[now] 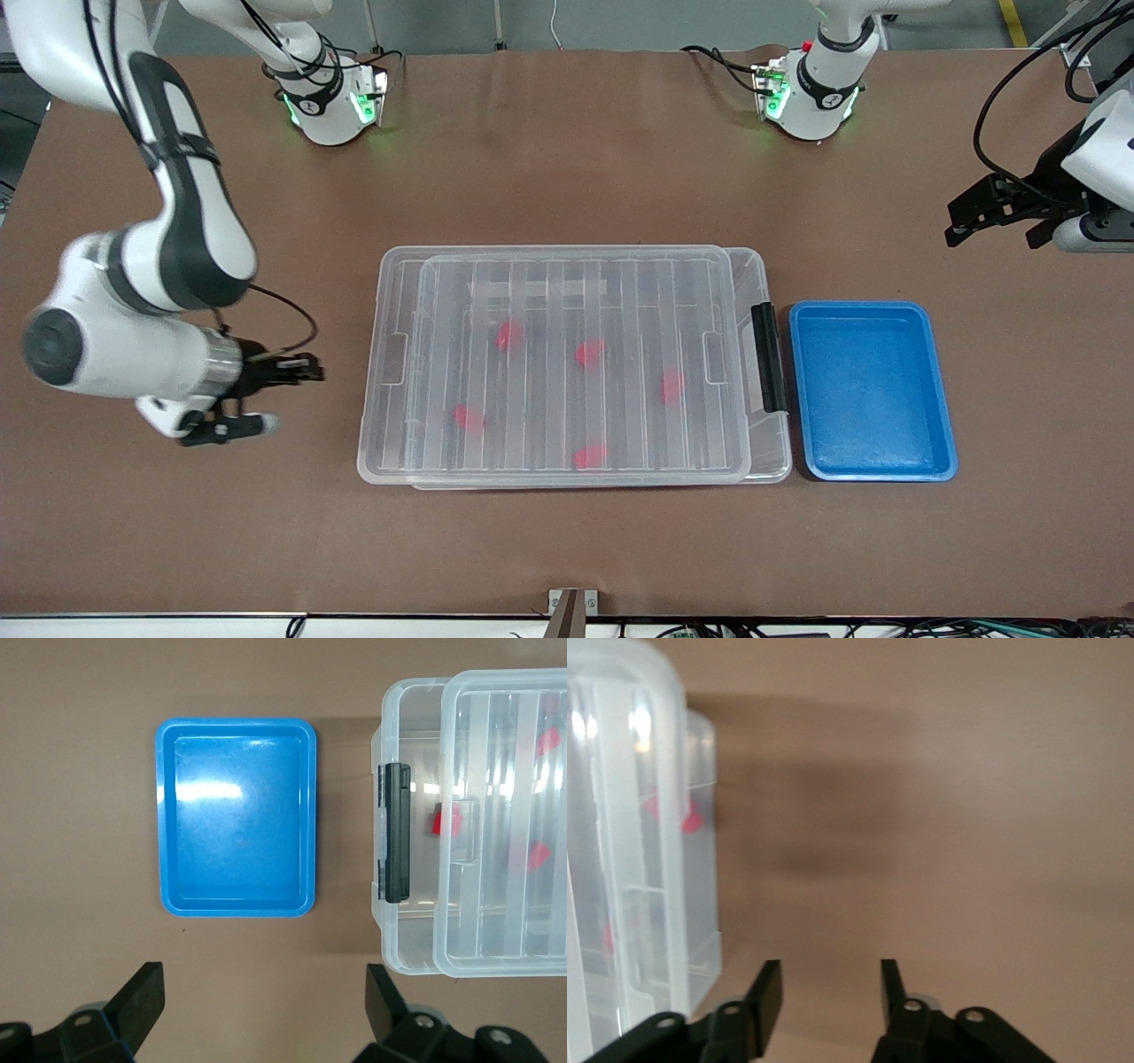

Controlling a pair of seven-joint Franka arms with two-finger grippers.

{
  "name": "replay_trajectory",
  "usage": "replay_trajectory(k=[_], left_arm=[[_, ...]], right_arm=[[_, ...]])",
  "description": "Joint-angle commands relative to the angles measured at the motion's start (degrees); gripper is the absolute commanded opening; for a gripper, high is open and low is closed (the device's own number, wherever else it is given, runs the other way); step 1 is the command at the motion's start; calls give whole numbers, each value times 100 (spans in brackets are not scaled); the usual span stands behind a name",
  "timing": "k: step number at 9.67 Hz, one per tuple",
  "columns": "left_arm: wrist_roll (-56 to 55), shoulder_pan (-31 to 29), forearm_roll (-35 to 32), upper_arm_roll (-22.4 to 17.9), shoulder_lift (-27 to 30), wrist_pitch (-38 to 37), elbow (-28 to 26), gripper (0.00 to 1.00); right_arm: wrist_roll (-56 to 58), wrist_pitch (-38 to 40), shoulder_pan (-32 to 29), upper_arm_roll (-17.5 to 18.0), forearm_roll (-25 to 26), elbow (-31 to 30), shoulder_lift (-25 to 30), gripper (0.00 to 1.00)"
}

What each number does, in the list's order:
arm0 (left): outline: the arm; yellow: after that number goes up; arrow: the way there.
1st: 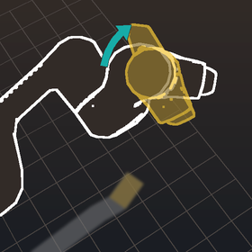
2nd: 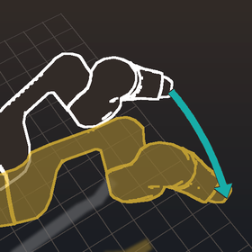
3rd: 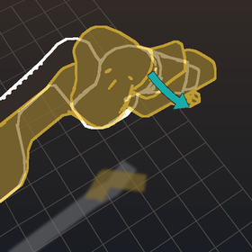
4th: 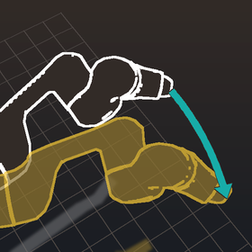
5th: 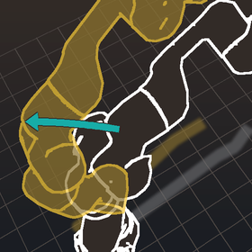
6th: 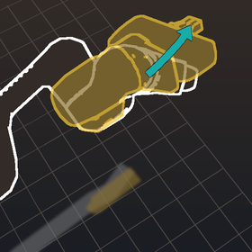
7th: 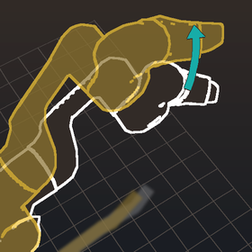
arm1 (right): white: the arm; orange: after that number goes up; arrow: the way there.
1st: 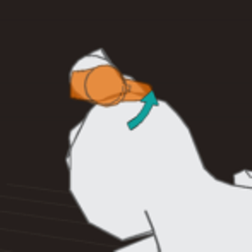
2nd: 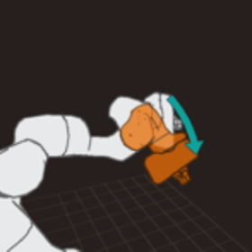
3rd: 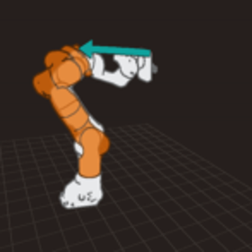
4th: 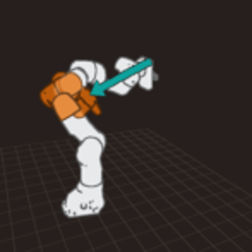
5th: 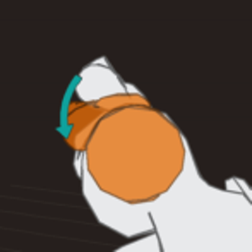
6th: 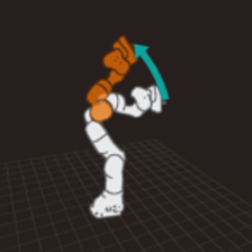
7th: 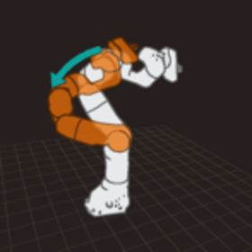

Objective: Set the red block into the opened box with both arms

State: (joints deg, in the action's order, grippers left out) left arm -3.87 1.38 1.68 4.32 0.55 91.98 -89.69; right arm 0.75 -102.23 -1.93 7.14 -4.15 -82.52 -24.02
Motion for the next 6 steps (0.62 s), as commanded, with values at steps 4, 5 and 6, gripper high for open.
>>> replay_trajectory(k=[4, 5, 6], left_arm=[[1, -6, 43, -11, -90, -57, -75, 100], [-8, -6, 43, -11, -90, -57, -75, 100], [-8, -6, 34, -11, -90, -57, -75, 100]], right_arm=[[-251, 1315, -414, -835, 372, -379, 2065, 100], [-251, 1676, -396, -924, 371, -388, 2321, 100], [-251, 1819, -387, -986, 371, -519, 2541, 100]])
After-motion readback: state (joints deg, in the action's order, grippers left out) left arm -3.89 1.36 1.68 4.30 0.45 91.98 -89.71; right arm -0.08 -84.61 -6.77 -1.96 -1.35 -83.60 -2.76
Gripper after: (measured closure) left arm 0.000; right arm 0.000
